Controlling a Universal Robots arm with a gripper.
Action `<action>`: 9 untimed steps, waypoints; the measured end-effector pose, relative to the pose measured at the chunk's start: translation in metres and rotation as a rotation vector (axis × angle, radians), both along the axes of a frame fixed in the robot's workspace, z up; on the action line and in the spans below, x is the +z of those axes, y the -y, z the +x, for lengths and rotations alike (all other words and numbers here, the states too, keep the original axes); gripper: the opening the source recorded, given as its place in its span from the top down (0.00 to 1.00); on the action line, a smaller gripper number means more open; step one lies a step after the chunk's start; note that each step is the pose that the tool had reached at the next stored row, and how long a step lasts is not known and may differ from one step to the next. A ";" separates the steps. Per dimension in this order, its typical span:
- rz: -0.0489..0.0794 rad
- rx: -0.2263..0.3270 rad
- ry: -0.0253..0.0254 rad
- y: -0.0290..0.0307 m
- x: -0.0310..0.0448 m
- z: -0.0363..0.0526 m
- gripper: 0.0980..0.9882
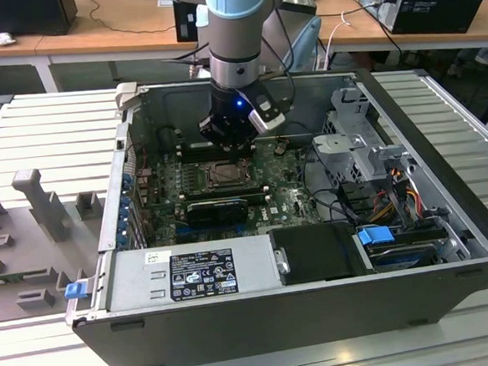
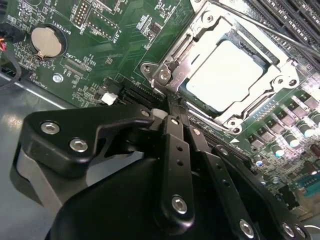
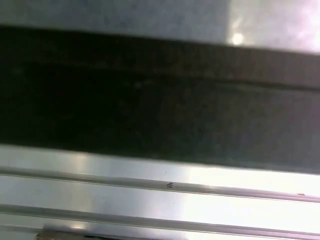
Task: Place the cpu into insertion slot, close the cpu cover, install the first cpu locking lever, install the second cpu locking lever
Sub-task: 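Install the first cpu locking lever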
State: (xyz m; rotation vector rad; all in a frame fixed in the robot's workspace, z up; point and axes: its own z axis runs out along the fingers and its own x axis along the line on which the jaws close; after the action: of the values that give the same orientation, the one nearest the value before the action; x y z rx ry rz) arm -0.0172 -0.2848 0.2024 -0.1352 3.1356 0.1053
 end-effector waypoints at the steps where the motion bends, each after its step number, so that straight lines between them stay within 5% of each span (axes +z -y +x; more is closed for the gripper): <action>1: -0.001 0.000 0.0000 -0.0001 -0.0006 0.0000 0.99; 6: -0.004 0.000 -0.0004 0.0002 -0.0013 -0.0001 0.99; 9: -0.003 0.000 -0.0002 0.0000 0.0067 -0.0001 0.99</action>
State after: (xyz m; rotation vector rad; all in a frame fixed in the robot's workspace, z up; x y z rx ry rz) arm -0.0173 -0.2848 0.2091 -0.1351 3.1362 0.1000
